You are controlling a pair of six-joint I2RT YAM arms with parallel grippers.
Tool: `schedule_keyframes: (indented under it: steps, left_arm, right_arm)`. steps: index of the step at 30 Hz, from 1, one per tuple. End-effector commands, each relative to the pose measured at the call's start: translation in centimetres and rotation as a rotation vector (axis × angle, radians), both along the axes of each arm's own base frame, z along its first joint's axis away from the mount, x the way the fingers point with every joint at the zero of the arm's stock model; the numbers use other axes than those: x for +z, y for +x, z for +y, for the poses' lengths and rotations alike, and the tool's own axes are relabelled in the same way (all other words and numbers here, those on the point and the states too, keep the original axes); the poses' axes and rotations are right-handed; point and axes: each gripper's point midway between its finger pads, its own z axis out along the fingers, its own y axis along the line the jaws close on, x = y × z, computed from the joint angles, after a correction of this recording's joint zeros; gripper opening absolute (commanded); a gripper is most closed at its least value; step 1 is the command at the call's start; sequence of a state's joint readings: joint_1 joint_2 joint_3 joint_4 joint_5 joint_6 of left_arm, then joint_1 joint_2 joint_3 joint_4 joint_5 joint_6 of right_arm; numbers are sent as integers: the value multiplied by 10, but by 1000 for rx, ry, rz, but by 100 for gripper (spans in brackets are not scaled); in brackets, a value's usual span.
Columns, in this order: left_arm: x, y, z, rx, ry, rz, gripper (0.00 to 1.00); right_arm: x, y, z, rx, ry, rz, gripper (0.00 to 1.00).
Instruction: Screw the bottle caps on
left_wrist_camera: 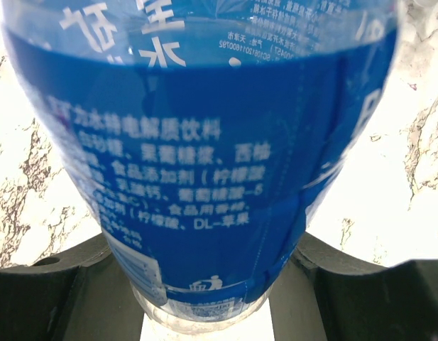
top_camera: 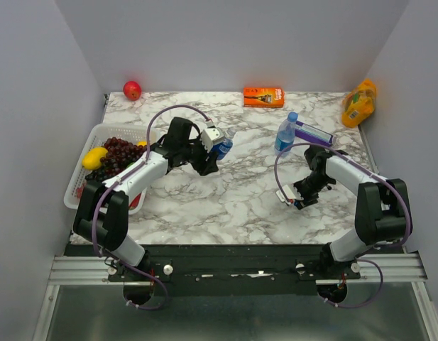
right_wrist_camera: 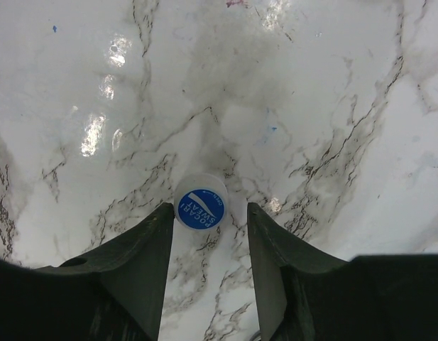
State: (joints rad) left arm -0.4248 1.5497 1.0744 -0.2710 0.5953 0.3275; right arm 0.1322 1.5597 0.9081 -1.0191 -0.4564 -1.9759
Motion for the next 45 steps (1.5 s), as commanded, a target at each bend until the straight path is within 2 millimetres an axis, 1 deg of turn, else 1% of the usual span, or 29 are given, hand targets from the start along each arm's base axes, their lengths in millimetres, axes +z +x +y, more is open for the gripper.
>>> schedule_keyframes:
  steps: [1, 21, 31, 32, 33, 35, 36, 37, 40, 41, 42, 43, 44, 45]
  left_arm:
    - [14, 10, -5, 5, -24, -32, 0]
    - [8, 6, -4, 11, -21, -17, 0]
    - [3, 5, -3, 19, -23, 0, 0]
    - [2, 5, -3, 19, -23, 4, 0]
    - [2, 5, -4, 19, -22, 2, 0]
    - [2, 5, -3, 23, -24, 5, 0]
    - [3, 5, -4, 22, -25, 5, 0]
    - [4, 5, -4, 22, -26, 7, 0]
    - [6, 4, -3, 16, -25, -10, 0]
    - [7, 2, -2, 1, -19, -28, 0]
    - [5, 0, -1, -10, -15, -33, 0]
    - [8, -1, -1, -20, -20, -53, 0]
    - [2, -6, 1, -28, -18, -53, 0]
    - [2, -11, -1, -65, -28, -79, 0]
  right_arm:
    - [-2, 1, 1, 94, -9, -19, 52]
    - [-12, -3, 2, 90, -23, -1, 46]
    - [-14, -6, 4, 90, -13, 8, 46]
    - [-14, -6, 4, 92, -14, 9, 45]
    - [-14, -5, 5, 87, -9, 7, 40]
    - [-12, -3, 7, 68, 1, 6, 35]
    - [-9, 0, 8, 56, 6, -4, 29]
    - [-3, 5, 10, 31, 15, -13, 28]
    - [23, 15, 19, -30, 65, -40, 24]
    - [47, 29, 25, -81, 93, -77, 24]
    - [60, 26, 28, -113, 111, -46, 24]
    - [76, 26, 37, -183, 160, -14, 24]
    - [107, 42, 44, -205, 200, -60, 24]
    - [121, 34, 48, -230, 216, -21, 24]
